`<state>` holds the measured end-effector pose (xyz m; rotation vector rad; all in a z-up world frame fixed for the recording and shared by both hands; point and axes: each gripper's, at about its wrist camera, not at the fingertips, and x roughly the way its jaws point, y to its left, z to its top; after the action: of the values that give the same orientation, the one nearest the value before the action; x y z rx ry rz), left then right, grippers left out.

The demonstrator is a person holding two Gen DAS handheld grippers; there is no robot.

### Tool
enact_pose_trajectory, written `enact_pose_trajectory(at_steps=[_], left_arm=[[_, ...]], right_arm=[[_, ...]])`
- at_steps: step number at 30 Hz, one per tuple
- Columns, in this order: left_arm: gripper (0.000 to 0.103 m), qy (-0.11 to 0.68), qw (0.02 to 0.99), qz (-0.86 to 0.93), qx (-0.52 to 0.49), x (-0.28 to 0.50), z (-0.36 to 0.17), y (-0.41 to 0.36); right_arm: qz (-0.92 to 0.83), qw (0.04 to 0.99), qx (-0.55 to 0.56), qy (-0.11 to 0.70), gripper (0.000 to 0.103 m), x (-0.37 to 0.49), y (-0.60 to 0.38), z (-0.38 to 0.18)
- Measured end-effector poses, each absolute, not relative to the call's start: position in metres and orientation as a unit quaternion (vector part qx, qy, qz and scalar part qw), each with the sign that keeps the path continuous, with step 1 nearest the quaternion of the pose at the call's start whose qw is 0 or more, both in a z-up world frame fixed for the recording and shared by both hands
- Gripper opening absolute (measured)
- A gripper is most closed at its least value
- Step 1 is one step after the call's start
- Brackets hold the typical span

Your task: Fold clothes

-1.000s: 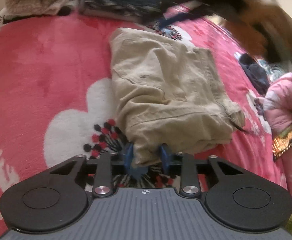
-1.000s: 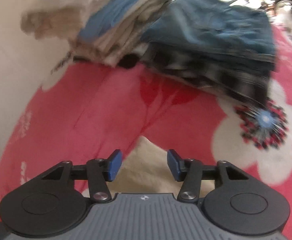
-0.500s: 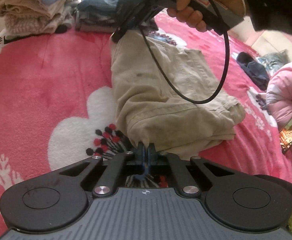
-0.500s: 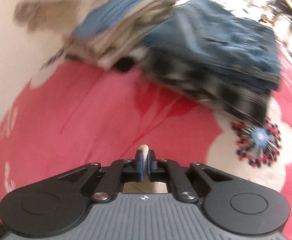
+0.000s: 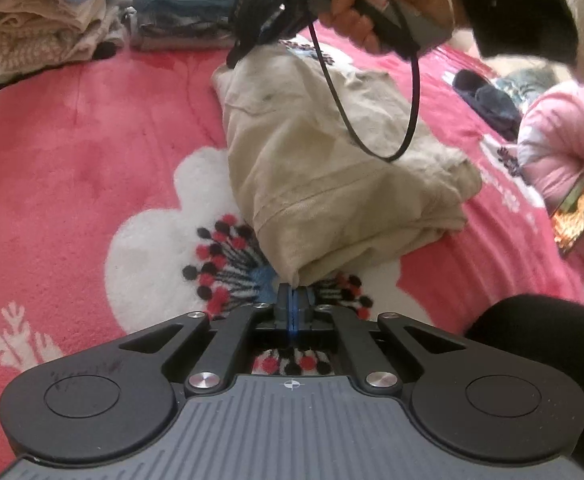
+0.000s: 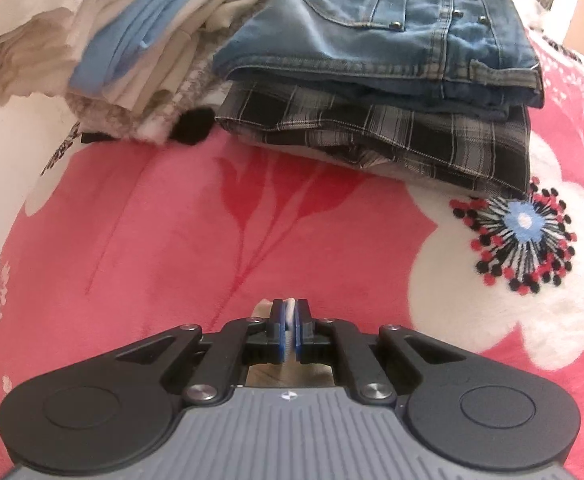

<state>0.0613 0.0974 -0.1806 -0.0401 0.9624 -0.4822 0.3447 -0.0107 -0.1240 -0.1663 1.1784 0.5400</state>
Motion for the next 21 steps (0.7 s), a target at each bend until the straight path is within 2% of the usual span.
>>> enact_pose_trajectory(at_steps=[2,4,5,10,14,16,18,21], left_arm=[[0.004,0.439,0.87,-0.226,0.01,0.058,-0.173,0.093],[0.021,0.412,0.881,-0.227,0.059,0.053,-0.167,0.08],[0.023,0.397,0.884,-0.231,0.085,0.051,-0.165,0.072],[0.025,0.336,0.884,-0.263,0.19,0.044,-0.161,0.039],[0.025,0.299,0.875,-0.279,0.258,0.039,-0.162,0.018],[0.026,0.276,0.862,-0.296,0.304,0.036,-0.167,0.006],[0.032,0.251,0.844,-0.31,0.358,0.032,-0.178,-0.004],[0.033,0.216,0.813,-0.323,0.435,0.025,-0.196,-0.014]], right_arm=[[0.253,0.784,-0.073,0.563,0.006,0.35,-0.012,-0.125],[0.256,0.77,-0.066,0.581,0.006,0.356,-0.012,-0.126],[0.259,0.766,-0.055,0.585,0.007,0.358,-0.015,-0.122],[0.295,0.774,0.031,0.559,0.01,0.357,-0.051,-0.075],[0.299,0.778,0.053,0.55,0.014,0.345,-0.105,-0.042],[0.292,0.774,0.044,0.56,0.017,0.335,-0.131,-0.041],[0.291,0.767,0.026,0.572,0.026,0.322,-0.148,-0.048],[0.297,0.757,-0.011,0.582,0.027,0.294,-0.163,-0.063]])
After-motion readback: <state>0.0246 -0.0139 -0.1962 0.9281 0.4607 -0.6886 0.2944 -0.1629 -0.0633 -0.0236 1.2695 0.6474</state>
